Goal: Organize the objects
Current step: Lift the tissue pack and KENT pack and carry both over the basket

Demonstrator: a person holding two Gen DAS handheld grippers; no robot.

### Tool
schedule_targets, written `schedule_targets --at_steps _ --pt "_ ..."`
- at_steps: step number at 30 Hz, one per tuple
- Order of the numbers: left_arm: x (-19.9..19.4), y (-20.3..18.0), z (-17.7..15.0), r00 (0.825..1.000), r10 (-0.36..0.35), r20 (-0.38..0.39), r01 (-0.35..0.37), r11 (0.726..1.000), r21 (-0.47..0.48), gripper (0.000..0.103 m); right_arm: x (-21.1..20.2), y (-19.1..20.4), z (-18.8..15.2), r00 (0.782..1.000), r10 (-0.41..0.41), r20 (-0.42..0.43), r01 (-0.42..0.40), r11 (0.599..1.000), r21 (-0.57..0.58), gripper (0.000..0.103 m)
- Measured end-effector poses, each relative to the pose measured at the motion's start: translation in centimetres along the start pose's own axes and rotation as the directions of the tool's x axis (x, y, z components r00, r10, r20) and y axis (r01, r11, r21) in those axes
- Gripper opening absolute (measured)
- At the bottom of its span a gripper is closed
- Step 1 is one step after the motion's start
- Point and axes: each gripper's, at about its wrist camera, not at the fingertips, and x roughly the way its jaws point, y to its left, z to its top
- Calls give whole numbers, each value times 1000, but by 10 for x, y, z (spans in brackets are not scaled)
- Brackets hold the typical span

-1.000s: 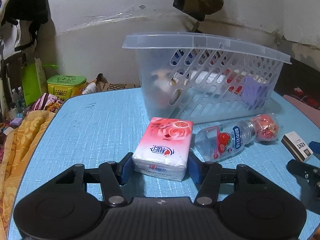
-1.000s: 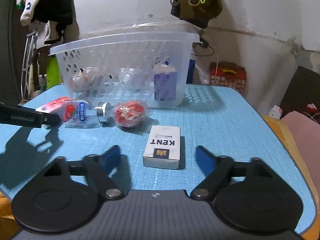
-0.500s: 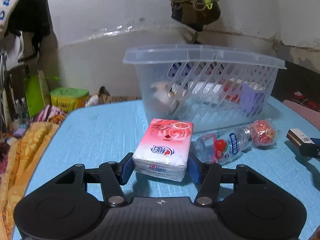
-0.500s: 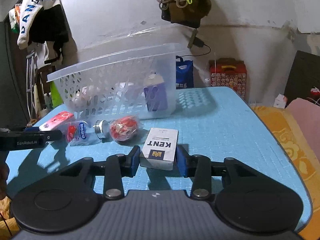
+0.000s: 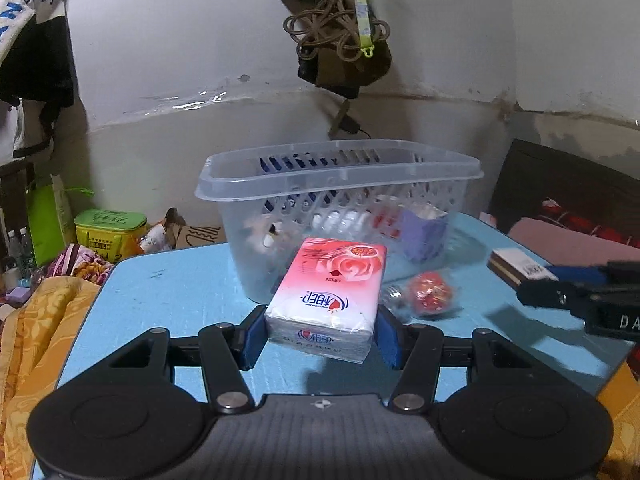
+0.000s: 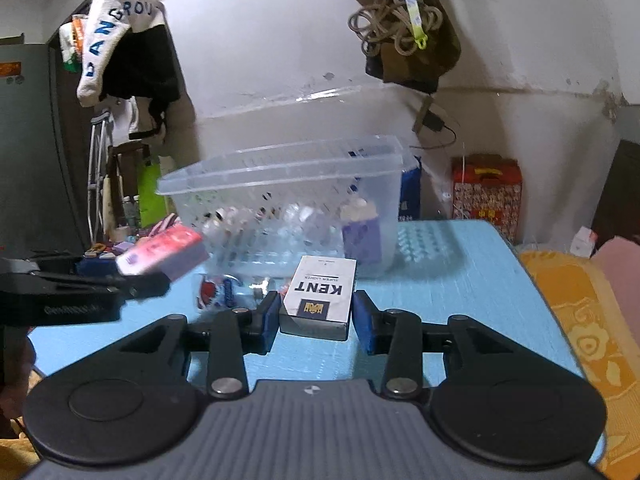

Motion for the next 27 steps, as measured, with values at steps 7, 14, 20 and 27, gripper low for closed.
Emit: schedule_targets --at_steps 7,14,20,27 --pt "-12 -2 4 1000 -23 -3 23 1000 -19 59 -9 -2 6 1000 16 -14 -16 1000 9 43" --pt "-19 -2 14 999 -30 14 31 999 -44 59 -20 4 12 999 35 1 -35 999 -12 43" --pt "-28 -5 19 1000 -10 29 11 999 -37 59 -26 5 14 999 32 15 -32 999 -25 43" --pt "-38 -4 28 999 -15 51 18 998 -53 59 -30 4 20 999 28 34 -27 999 -16 43"
